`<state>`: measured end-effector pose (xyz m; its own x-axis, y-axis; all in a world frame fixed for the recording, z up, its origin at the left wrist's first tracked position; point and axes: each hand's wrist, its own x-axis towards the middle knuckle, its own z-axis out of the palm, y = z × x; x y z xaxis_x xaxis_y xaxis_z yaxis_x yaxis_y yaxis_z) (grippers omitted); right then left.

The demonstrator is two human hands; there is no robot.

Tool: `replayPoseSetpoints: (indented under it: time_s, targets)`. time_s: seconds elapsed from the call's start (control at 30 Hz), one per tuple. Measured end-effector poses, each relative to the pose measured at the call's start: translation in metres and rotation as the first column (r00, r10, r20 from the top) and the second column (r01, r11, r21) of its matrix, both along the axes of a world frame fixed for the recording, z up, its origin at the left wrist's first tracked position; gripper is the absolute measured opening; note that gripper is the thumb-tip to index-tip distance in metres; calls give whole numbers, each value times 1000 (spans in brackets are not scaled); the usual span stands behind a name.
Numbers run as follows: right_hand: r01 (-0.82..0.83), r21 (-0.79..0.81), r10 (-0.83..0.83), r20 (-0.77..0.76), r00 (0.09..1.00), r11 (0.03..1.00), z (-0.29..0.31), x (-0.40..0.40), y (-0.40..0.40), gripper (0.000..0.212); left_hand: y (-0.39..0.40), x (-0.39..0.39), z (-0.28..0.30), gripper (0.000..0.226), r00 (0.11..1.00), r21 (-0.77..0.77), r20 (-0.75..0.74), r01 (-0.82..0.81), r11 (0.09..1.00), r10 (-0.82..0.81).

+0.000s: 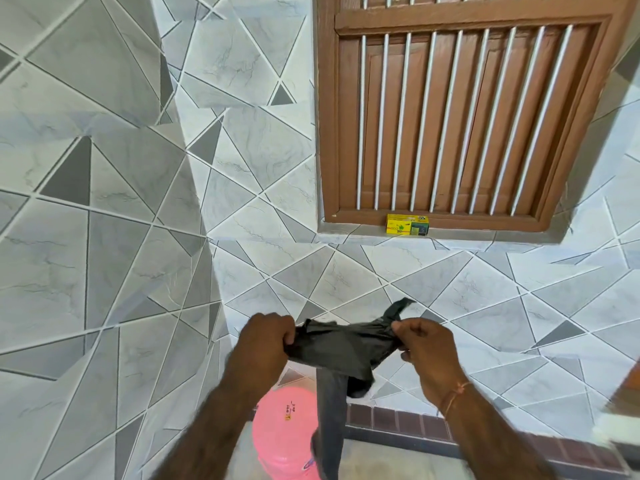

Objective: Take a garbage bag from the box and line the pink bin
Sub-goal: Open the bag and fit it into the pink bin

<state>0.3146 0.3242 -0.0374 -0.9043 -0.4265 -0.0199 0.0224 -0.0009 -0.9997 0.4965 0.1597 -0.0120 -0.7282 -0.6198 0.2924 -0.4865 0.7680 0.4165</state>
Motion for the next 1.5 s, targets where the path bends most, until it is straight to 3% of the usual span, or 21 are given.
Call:
replayPoseSetpoints:
  time_s: [0.07, 0.13, 0.2, 0.27, 0.33, 0.4, 0.47, 0.6, 0.63, 0.73, 0.8, 0.83, 0.9, 1.0, 1.07, 1.17, 1.23, 1.33, 1.4, 1.47, 1.5]
  targets:
    - [26, 10, -26, -62, 998, 1000, 2, -9, 6, 11, -2, 5, 6, 20, 982, -164, 145, -98, 981, 122]
    - [88, 52, -79, -143, 987, 995, 0, -20, 13, 13, 0, 8, 7, 22, 963, -187, 54, -252, 950, 266]
    - [152, 121, -124, -211, 970, 981, -7, -32, 23, 19, -1, 9, 8, 30, 911, -24, -188, -378, 925, 367]
    - [169, 304, -67, -319, 945, 938, -14, -42, 33, 20, -1, 6, 11, 34, 822, 229, -380, -361, 904, 424]
    - [217, 459, 40, -488, 872, 862, -15, -40, 38, 18, 7, -1, 14, 34, 794, 373, -446, -254, 892, 413]
    - [243, 367, 42, -622, 782, 898, -6, -29, 35, 35, 20, -13, 16, 37, 822, 403, -468, -129, 906, 325]
    - [99, 242, 101, -694, 712, 965, 11, -8, 26, 43, 32, -25, 17, 39, 862, 376, -455, -42, 926, 224]
    - [-185, 464, 482, -680, 552, 866, 23, 20, 4, 60, 61, -41, 26, 47, 911, 301, -402, 43, 953, 86]
    - [-200, 478, 501, -663, 557, 855, 19, 18, 3, 55, 63, -41, 26, 47, 918, 272, -394, 59, 961, 56]
    - [-227, 334, 385, -550, 742, 915, 14, -2, 17, 51, 59, -31, 19, 33, 964, 76, -264, 27, 997, -6]
    - [-221, 278, 342, -535, 773, 935, 6, -14, 26, 35, 58, -22, 14, 21, 991, -110, 105, -65, 992, 77]
    - [-213, 311, 363, -580, 729, 926, 5, -17, 29, 27, 60, -18, 12, 20, 946, -198, 279, -112, 974, 166]
    - [-183, 471, 489, -690, 534, 863, 3, -20, 35, 24, 65, -7, 6, 22, 855, -257, 418, -213, 943, 307]
    - [57, 699, 678, -708, 199, 713, 1, -18, 36, 23, 55, 15, -11, 19, 829, -171, 349, -403, 899, 438]
    - [196, 722, 716, -689, 111, 664, -5, -16, 34, 16, 40, 28, -24, 20, 821, 13, 248, -534, 846, 514]
    - [302, 759, 734, -644, 217, 577, -7, -9, 33, 14, 22, 38, -35, 26, 741, 449, -33, -589, 672, 671]
    - [371, 788, 718, -607, 341, 490, -7, -4, 32, 18, 12, 46, -39, 21, 679, 567, -159, -531, 630, 716]
    - [350, 811, 552, -578, 600, 469, -11, 4, 30, 30, 0, 58, -39, 4, 665, 568, -244, -491, 660, 705]
    - [328, 862, 528, -498, 688, 386, -17, 15, 31, 44, -12, 64, -35, 15, 708, 528, -285, -447, 722, 646]
    - [405, 877, 596, -474, 648, 258, -24, 27, 29, 45, -20, 66, -25, 23, 829, 451, -286, -326, 831, 481]
    - [422, 854, 637, -512, 576, 305, -27, 34, 27, 43, -21, 64, -18, 27, 888, 398, -278, -240, 885, 365]
